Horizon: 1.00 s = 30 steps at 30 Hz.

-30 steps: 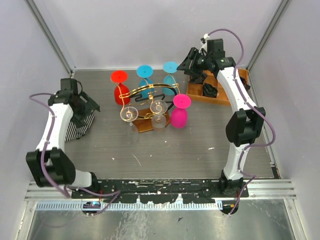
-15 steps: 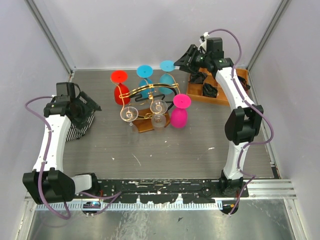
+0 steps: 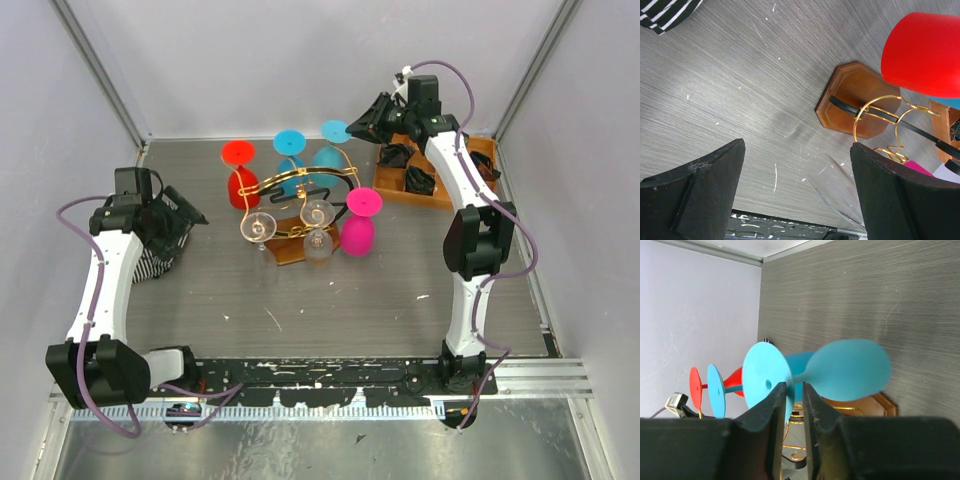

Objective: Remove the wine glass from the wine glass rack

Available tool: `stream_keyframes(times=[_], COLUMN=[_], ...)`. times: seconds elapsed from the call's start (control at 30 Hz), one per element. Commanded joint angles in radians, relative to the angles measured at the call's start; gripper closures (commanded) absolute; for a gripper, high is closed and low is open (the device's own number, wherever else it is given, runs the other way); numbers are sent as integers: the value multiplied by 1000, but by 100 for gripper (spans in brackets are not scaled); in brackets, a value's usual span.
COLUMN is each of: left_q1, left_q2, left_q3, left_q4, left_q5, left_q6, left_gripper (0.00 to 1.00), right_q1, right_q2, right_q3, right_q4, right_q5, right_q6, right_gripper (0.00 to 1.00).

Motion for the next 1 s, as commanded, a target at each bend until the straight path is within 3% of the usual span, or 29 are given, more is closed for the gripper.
stream_keyframes(times=[0.0, 0.1, 0.3, 0.6, 0.97], left_q1=[1, 1, 1, 1, 1], left_q2=[-7, -4, 7, 15, 14], left_q3=[-9, -17, -45, -66, -73], left_q4=[8, 10, 11, 21, 13], left_q5=[35, 41, 59, 81, 98], left_q6=[2, 3, 14, 16, 25], left_gripper=[7, 7, 7, 7, 7], right_q1=[1, 1, -11, 10, -9], right_q2=[-18, -31, -60, -49, -249], right_q3=[47, 39, 33, 33, -222], right_q4=[61, 83, 129, 178, 99], right_q5=[-54, -62, -28, -153, -206], right_q6=[24, 45, 101, 132, 23], right_gripper=[84, 99, 99, 99, 99])
